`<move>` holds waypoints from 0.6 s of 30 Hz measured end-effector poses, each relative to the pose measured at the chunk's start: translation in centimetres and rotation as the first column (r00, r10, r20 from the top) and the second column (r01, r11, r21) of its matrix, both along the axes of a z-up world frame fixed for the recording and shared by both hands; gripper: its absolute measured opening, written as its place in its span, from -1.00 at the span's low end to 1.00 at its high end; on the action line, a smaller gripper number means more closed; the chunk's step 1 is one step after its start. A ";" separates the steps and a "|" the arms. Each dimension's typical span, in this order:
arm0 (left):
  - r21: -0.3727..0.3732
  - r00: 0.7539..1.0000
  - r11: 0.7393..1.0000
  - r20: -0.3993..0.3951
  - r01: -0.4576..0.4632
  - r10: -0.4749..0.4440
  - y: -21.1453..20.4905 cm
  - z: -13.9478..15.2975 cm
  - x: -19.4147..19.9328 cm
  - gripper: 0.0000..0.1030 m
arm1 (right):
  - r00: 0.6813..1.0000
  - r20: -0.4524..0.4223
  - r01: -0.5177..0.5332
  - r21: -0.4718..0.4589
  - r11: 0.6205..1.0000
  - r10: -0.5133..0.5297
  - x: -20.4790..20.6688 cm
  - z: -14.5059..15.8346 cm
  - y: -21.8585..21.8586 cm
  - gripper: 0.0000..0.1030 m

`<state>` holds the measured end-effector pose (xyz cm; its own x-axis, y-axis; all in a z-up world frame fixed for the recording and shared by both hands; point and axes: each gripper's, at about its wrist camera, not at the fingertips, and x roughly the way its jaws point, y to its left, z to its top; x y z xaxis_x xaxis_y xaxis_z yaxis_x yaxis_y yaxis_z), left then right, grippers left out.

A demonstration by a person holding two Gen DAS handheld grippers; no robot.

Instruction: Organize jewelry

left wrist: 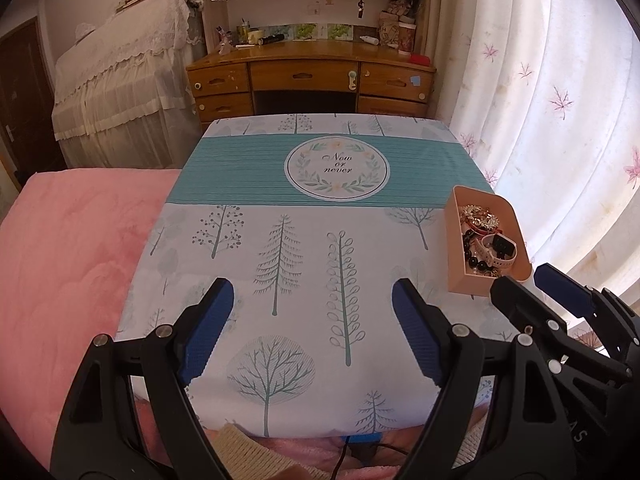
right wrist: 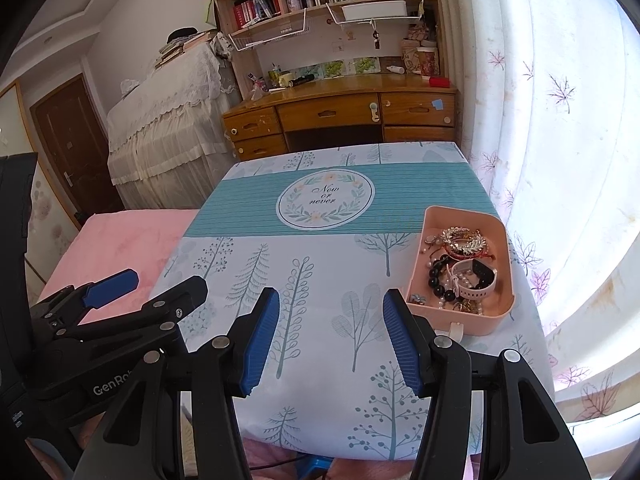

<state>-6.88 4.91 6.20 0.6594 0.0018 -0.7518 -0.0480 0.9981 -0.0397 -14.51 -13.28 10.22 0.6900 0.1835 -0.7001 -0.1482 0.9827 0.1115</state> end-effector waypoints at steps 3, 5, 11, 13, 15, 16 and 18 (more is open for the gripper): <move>0.001 1.000 1.000 0.000 0.000 0.000 0.1 0.0 0.0 0.55 | 1.000 0.000 0.000 0.000 1.000 0.000 0.0 0.0 0.0 0.07; 0.001 1.000 1.000 -0.001 0.000 0.000 0.1 0.0 0.0 0.55 | 1.000 0.000 0.001 -0.001 1.000 -0.001 0.0 0.0 0.1 0.07; 0.004 1.000 1.000 -0.005 -0.002 0.002 0.3 -0.2 -0.1 0.55 | 1.000 -0.001 -0.001 0.000 1.000 0.001 0.0 -0.1 0.1 0.07; 0.004 1.000 1.000 -0.005 -0.001 0.001 0.3 -0.2 -0.1 0.55 | 1.000 0.000 -0.001 0.000 1.000 0.001 0.0 0.0 0.0 0.07; 0.003 1.000 1.000 -0.006 0.000 0.000 0.4 -0.2 -0.1 0.55 | 1.000 -0.001 -0.001 -0.001 1.000 0.001 0.0 -0.1 0.1 0.07; 0.003 1.000 1.000 -0.008 -0.001 0.001 0.5 -0.3 -0.1 0.55 | 1.000 -0.002 0.000 -0.001 1.000 0.000 0.0 -0.1 0.1 0.07; 0.003 1.000 1.000 -0.010 -0.002 0.002 0.7 -0.4 -0.2 0.55 | 1.000 -0.005 0.000 -0.001 1.000 0.000 -0.1 -0.2 0.1 0.07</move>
<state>-7.03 5.64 5.78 0.6517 0.0054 -0.7585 -0.0500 0.9981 -0.0359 -14.56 -13.22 10.00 0.6864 0.1830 -0.7039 -0.1481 0.9827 0.1111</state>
